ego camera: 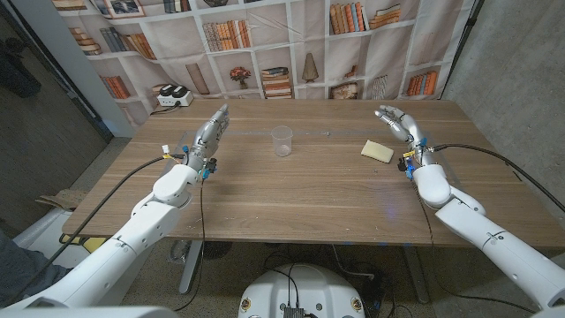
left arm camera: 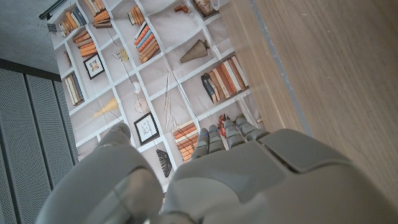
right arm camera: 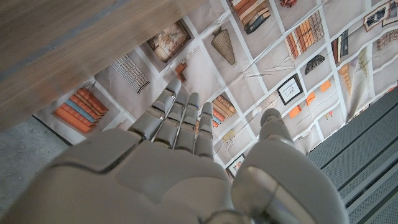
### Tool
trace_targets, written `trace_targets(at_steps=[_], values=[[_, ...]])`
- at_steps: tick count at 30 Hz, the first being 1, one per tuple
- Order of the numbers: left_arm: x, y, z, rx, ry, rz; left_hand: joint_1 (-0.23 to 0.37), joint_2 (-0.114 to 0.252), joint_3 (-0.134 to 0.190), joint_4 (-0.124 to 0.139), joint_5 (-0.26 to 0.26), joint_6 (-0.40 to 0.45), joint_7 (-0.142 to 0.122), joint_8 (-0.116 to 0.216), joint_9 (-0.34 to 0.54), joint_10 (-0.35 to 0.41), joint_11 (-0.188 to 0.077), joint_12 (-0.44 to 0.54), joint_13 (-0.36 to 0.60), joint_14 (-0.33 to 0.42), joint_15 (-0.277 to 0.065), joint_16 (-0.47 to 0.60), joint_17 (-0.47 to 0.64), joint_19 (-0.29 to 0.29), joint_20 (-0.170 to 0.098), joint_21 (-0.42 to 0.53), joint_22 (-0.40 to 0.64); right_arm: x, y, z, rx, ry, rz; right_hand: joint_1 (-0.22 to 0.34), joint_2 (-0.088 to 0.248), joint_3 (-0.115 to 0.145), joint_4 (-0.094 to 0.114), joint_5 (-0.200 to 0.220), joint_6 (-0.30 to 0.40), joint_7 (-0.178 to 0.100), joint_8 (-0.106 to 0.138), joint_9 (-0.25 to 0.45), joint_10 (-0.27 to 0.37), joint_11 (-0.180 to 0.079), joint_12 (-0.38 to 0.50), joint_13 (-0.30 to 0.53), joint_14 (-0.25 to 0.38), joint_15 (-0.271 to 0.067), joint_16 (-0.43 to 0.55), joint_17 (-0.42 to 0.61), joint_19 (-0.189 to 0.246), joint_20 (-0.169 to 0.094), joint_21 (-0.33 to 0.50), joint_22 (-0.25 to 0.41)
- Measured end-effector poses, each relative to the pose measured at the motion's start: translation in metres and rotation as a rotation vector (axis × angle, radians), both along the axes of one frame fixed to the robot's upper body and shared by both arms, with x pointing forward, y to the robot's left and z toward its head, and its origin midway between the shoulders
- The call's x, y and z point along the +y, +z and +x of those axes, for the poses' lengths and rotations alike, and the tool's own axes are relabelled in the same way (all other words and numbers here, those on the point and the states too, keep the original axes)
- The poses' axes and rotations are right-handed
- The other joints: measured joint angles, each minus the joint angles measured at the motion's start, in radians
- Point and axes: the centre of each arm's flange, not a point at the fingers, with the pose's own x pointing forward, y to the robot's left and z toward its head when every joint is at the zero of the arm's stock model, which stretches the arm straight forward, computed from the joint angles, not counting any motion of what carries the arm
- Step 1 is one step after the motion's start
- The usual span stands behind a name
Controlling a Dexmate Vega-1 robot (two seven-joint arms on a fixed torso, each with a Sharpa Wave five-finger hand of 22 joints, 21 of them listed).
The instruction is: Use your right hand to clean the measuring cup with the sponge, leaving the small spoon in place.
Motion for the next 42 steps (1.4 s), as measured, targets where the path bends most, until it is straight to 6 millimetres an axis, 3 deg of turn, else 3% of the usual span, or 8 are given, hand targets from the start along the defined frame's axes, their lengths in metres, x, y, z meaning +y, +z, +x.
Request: trace_targets(at_steps=[10,18,42], values=[[0.001,-0.002,-0.003,0.0,0.005,-0.002,0.003,0.003,-0.003,-0.003,0.0,0.009,0.002,0.0,0.0,0.006,-0.003,0.0,0.0,0.0,0.0,-0.006,0.0,0.0,0.0,0.0,0.0,-0.002,-0.001,-0.005,0.018,-0.104,-0.074,0.03,-0.008,0.009,0.001,0.0,0.033,-0.011,0.008,0.0,0.03,-0.002,0.007,0.004,-0.007,-0.002,-0.011,0.0,0.0,0.0,-0.012,0.0],[0.002,-0.003,-0.005,0.001,0.006,0.002,0.01,0.011,-0.003,-0.003,0.0,0.009,0.002,0.0,0.0,0.006,-0.003,0.0,0.0,0.0,0.0,-0.006,0.005,0.0,0.0,-0.006,0.0,-0.003,-0.001,-0.009,0.034,-0.176,-0.125,0.076,-0.013,0.029,0.009,0.0,0.061,-0.036,0.008,0.0,0.062,-0.03,0.011,0.004,-0.079,-0.001,-0.026,0.0,-0.085,0.002,-0.061,0.0],[0.003,-0.01,-0.01,0.02,0.019,0.012,0.001,0.017,-0.007,0.002,-0.007,0.03,0.002,0.0,0.0,0.02,-0.006,0.0,0.005,0.011,-0.003,-0.006,0.005,0.0,0.0,-0.01,0.0,0.002,0.001,-0.013,0.076,-0.373,-0.305,0.187,-0.011,0.075,-0.003,0.0,0.071,-0.039,0.002,0.0,0.051,-0.048,0.003,0.004,-0.092,-0.001,-0.026,-0.005,-0.114,0.002,-0.09,-0.002]])
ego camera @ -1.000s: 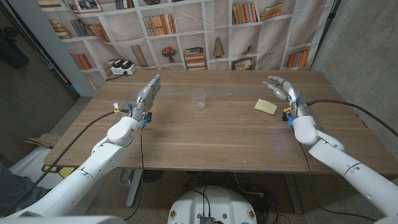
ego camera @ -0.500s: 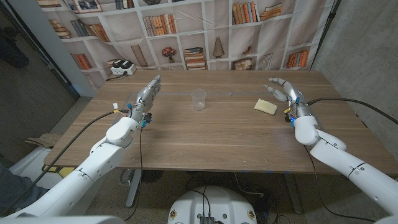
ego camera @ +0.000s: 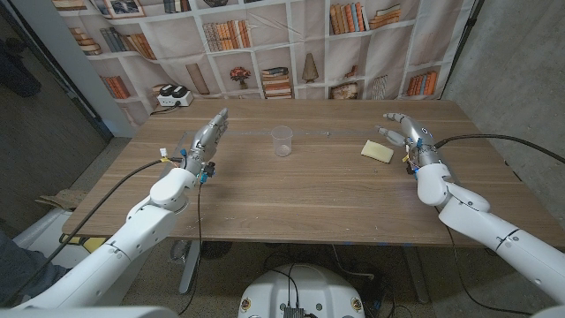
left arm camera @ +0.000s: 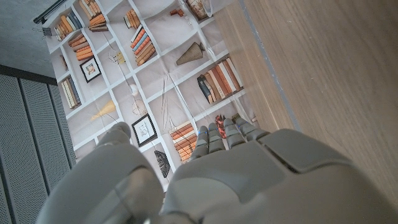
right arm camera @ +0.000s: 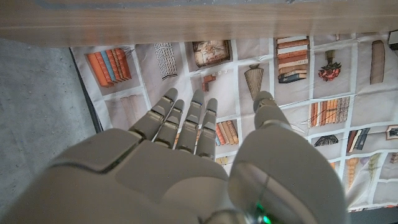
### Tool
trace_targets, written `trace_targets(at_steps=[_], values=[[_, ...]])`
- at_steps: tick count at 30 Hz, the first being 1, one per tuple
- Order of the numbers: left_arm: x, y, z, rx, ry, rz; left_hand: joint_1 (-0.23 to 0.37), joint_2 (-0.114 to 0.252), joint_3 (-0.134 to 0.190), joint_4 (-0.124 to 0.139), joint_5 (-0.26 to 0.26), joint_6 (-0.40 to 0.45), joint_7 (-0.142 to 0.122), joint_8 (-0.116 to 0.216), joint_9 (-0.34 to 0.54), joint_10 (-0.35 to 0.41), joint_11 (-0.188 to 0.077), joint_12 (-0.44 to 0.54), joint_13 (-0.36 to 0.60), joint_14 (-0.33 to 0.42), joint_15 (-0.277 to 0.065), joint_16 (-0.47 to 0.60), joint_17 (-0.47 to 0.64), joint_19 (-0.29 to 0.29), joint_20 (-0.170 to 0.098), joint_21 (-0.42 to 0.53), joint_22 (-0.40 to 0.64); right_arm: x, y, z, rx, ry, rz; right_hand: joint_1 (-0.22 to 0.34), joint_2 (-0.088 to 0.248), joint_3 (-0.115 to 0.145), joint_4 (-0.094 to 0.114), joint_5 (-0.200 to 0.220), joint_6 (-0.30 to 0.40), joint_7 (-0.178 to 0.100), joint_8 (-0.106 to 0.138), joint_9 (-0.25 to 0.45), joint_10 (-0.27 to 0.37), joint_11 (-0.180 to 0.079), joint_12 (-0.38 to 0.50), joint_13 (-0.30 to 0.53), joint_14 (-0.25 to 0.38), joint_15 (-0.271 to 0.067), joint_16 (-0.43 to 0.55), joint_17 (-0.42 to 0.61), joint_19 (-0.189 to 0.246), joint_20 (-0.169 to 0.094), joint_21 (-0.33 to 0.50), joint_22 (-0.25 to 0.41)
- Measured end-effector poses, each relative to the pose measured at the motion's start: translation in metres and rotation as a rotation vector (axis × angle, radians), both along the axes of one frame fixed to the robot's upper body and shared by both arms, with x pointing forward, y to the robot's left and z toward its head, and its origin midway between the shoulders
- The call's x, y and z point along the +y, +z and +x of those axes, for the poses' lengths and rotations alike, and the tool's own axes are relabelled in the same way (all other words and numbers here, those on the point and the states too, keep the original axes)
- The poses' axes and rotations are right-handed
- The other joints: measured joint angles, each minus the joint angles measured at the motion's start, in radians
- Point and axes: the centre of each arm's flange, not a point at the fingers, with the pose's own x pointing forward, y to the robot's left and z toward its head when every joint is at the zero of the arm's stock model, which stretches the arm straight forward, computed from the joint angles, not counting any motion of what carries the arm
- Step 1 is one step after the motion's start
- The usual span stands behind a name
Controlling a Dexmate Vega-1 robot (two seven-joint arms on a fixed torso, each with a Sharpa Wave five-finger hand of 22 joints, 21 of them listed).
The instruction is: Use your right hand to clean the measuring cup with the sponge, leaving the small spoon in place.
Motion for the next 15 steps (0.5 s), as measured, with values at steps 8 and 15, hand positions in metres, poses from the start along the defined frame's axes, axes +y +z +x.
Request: trace_targets(at_steps=[8,15], values=[[0.0006,-0.0025,-0.0028,0.0,0.004,-0.006,0.0,0.0,0.0,0.0,-0.007,0.009,-0.002,0.0,0.0,0.005,0.005,0.0,0.0,0.004,0.004,0.0,-0.001,0.0,0.0,0.0,0.0,0.0043,0.0021,0.0031,0.023,-0.04,-0.064,0.024,-0.005,0.002,-0.001,0.0,0.011,-0.011,0.0,0.0,0.012,-0.012,0.0,0.0,0.0,0.0,0.0,0.0,-0.002,0.001,-0.006,0.0],[0.0011,-0.0016,-0.0041,-0.004,0.005,-0.006,0.0,0.0,0.0,0.0,-0.008,0.012,0.002,0.0,0.0,0.011,0.011,0.0,0.0,0.003,0.004,0.0,-0.003,0.003,0.004,0.0,0.0,0.0078,0.0043,0.0064,0.062,-0.076,-0.116,0.037,-0.011,0.012,0.001,0.0,0.011,-0.011,0.0,0.0,0.015,-0.015,0.0,0.0,0.0,0.0,0.004,0.0,-0.005,-0.002,-0.011,0.0]])
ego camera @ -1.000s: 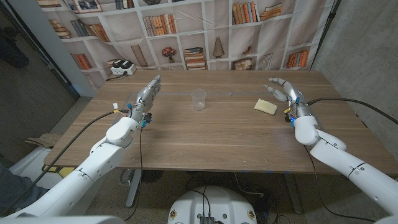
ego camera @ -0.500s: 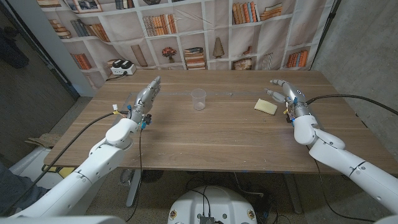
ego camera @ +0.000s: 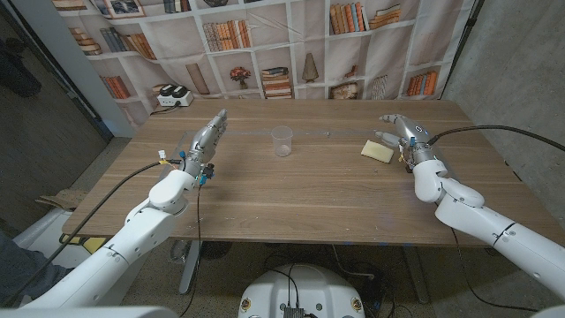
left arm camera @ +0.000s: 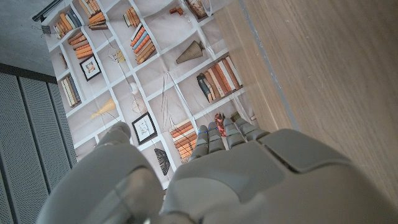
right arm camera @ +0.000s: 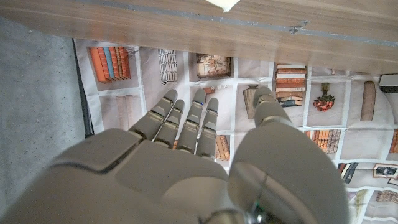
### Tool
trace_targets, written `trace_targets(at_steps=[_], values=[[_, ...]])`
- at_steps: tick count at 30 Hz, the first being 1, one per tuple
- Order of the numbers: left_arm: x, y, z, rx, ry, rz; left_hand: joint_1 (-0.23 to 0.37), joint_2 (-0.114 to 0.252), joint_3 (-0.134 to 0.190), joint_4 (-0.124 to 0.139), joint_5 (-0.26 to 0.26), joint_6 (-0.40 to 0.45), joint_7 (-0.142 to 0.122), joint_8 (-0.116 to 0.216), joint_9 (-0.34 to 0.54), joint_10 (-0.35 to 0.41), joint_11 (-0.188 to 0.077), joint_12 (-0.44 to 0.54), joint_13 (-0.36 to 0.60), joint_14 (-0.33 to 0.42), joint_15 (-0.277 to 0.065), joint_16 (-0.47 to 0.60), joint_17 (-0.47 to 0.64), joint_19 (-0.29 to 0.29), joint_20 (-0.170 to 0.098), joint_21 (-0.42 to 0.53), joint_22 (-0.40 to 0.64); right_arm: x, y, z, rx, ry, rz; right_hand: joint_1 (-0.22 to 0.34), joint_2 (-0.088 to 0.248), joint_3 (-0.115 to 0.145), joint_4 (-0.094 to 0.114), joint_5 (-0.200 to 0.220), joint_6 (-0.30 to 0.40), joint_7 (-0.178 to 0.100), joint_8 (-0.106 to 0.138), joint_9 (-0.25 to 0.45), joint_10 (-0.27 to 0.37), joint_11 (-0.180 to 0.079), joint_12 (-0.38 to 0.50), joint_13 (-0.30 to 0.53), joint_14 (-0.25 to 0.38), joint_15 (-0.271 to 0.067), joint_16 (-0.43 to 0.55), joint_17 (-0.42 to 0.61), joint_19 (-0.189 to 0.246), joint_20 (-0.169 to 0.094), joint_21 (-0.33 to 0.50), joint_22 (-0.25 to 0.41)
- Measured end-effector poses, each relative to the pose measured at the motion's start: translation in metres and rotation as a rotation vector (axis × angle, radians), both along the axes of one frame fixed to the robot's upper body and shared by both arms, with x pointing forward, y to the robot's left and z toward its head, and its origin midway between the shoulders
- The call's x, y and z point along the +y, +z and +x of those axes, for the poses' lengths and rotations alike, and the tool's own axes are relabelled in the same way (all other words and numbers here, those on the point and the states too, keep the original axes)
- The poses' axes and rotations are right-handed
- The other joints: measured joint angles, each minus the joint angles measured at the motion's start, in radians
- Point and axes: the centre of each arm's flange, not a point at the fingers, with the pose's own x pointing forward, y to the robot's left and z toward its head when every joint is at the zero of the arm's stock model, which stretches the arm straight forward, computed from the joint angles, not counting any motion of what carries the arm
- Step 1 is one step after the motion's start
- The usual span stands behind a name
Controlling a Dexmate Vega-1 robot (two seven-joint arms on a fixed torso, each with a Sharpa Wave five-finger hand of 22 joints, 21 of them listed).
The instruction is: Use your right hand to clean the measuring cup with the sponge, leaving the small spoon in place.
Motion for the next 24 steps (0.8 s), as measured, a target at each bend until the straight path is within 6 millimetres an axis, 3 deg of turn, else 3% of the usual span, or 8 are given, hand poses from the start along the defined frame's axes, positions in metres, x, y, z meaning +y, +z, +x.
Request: trace_targets(at_steps=[24], values=[[-0.004,-0.008,0.001,0.015,-0.006,-0.029,0.0,0.0,-0.007,0.001,0.0,0.005,0.005,-0.004,0.0,0.0,0.0,-0.006,0.0,0.005,0.005,-0.004,0.0,-0.009,0.009,-0.004,0.0,0.001,-0.005,0.015,0.143,-0.116,-0.086,0.032,-0.021,0.008,0.008,0.0,0.055,-0.013,0.0,0.0,0.035,-0.028,0.004,0.0,0.029,0.0,0.004,0.0,-0.013,0.002,-0.007,0.0]])
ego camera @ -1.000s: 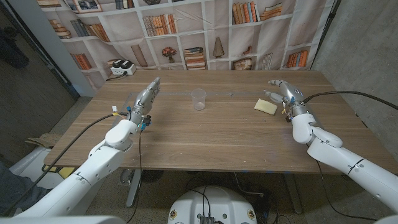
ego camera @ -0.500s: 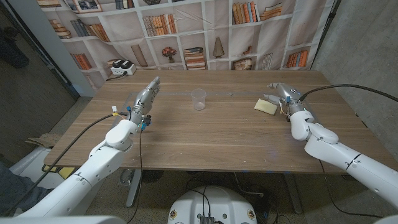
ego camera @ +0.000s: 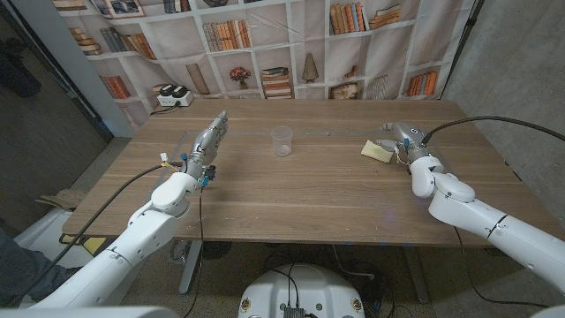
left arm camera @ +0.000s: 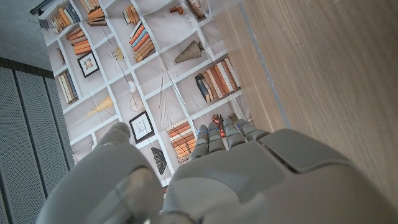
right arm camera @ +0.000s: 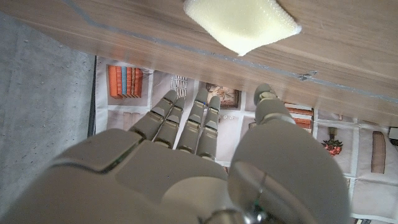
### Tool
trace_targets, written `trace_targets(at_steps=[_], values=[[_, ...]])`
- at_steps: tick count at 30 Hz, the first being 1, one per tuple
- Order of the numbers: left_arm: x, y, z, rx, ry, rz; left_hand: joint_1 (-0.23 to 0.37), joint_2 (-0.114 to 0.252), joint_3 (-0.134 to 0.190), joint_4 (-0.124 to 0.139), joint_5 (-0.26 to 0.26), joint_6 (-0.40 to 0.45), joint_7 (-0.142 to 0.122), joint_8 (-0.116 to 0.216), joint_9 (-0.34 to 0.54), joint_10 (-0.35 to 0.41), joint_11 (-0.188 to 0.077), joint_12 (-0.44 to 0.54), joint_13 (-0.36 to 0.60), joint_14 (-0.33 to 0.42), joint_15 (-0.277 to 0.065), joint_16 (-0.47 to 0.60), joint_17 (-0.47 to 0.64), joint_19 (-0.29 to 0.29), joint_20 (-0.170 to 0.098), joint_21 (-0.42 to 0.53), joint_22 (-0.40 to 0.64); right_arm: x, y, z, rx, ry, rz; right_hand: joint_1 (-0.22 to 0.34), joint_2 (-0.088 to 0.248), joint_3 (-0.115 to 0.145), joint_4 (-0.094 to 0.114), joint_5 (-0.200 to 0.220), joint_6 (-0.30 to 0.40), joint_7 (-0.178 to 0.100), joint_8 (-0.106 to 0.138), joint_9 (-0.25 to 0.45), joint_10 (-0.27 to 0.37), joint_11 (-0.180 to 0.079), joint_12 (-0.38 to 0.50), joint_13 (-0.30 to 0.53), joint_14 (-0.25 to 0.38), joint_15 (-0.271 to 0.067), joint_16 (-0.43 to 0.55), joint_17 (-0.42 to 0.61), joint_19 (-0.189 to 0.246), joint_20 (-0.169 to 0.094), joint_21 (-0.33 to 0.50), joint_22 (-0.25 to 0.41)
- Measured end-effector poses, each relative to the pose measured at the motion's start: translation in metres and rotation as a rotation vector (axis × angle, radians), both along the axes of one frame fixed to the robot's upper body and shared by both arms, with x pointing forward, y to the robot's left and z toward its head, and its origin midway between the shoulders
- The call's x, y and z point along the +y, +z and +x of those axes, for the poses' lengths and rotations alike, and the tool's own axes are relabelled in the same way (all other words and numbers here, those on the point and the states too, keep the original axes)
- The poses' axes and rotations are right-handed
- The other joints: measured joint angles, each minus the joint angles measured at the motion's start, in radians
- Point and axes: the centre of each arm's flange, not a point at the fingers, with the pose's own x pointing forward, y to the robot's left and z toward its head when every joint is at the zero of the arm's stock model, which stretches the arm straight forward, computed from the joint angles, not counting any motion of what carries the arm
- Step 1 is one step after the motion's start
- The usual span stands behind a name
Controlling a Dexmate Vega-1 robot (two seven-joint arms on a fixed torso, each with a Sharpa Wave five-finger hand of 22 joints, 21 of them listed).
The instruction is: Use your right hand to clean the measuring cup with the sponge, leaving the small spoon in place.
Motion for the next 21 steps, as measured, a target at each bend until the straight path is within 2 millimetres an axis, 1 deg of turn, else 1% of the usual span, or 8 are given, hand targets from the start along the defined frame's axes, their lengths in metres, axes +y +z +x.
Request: trace_targets(at_steps=[2,4,9,13,17,21], values=[[0.0,-0.0015,-0.0004,0.003,0.001,-0.002,0.0,0.0,0.0,0.0,0.0,0.0,0.0,0.0,0.0,0.0,0.0,0.0,0.0,0.0,0.0,0.0,0.002,0.0,0.0,0.0,0.0,0.0004,-0.0013,0.0018,0.021,-0.005,-0.002,0.004,-0.004,0.0,0.0,0.0,0.007,0.001,0.0,0.0,0.004,-0.003,0.0,0.0,0.0,0.0,0.0,0.002,0.0,0.0,0.0,0.0],[0.0,-0.0024,-0.0004,0.005,0.001,-0.005,0.0,0.0,0.0,0.0,-0.004,0.0,0.0,0.0,0.0,0.0,0.0,0.0,0.0,0.0,0.0,0.0,0.003,0.0,0.0,0.0,0.0,0.001,-0.0018,0.0029,0.03,-0.009,-0.005,0.004,-0.004,0.0,0.0,0.0,0.009,0.002,0.0,0.0,0.009,0.001,0.0,0.0,0.009,0.001,0.0,0.003,0.0,0.0,0.0,0.0],[-0.0001,-0.0041,-0.0005,0.009,0.001,-0.008,0.0,0.0,0.0,0.0,-0.005,0.0,0.0,0.0,0.0,0.0,0.0,0.0,0.0,0.0,0.0,0.0,0.003,0.0,0.0,0.0,0.0,0.001,-0.0044,0.0058,0.059,-0.024,-0.011,0.005,-0.003,0.0,0.0,0.0,0.012,-0.002,0.0,0.0,0.009,0.001,0.0,0.0,0.01,0.001,0.004,0.002,0.0,0.0,0.0,0.0],[0.0003,-0.0048,-0.0009,0.011,0.002,-0.011,0.003,0.003,0.0,0.0,-0.005,0.0,0.0,0.0,0.0,0.0,0.0,0.0,0.0,0.0,0.0,0.0,0.003,-0.005,0.005,0.0,0.0,0.0013,-0.006,0.0076,0.074,-0.034,-0.015,0.012,-0.004,0.005,0.005,0.0,0.012,-0.002,0.0,0.0,0.009,0.001,0.0,0.0,0.012,-0.001,0.004,0.002,0.0,0.0,0.0,0.0],[0.0017,-0.0063,-0.0012,0.015,0.005,-0.016,0.004,0.004,0.0,0.0,-0.005,0.0,0.0,0.0,0.0,0.0,0.0,0.0,0.0,0.0,0.0,-0.004,0.003,-0.005,0.005,0.0,0.0,0.0022,-0.0082,0.0095,0.091,-0.049,-0.022,0.016,0.0,0.005,0.005,0.0,0.013,-0.002,0.0,0.0,0.014,-0.003,0.0,0.0,0.027,-0.002,0.004,0.002,0.0,0.0,0.0,0.0],[0.0025,-0.0073,-0.0015,0.018,0.007,-0.019,0.004,0.004,0.0,0.0,-0.005,0.0,0.0,0.0,0.0,0.0,0.0,0.0,0.0,0.0,0.0,-0.004,0.003,-0.005,0.005,0.0,0.0,0.0033,-0.0099,0.0111,0.106,-0.064,-0.027,0.029,-0.005,0.008,0.003,0.0,0.032,-0.007,0.0,0.0,0.034,0.002,0.004,0.0,0.044,-0.001,0.007,0.002,0.0,0.0,0.0,0.0]])
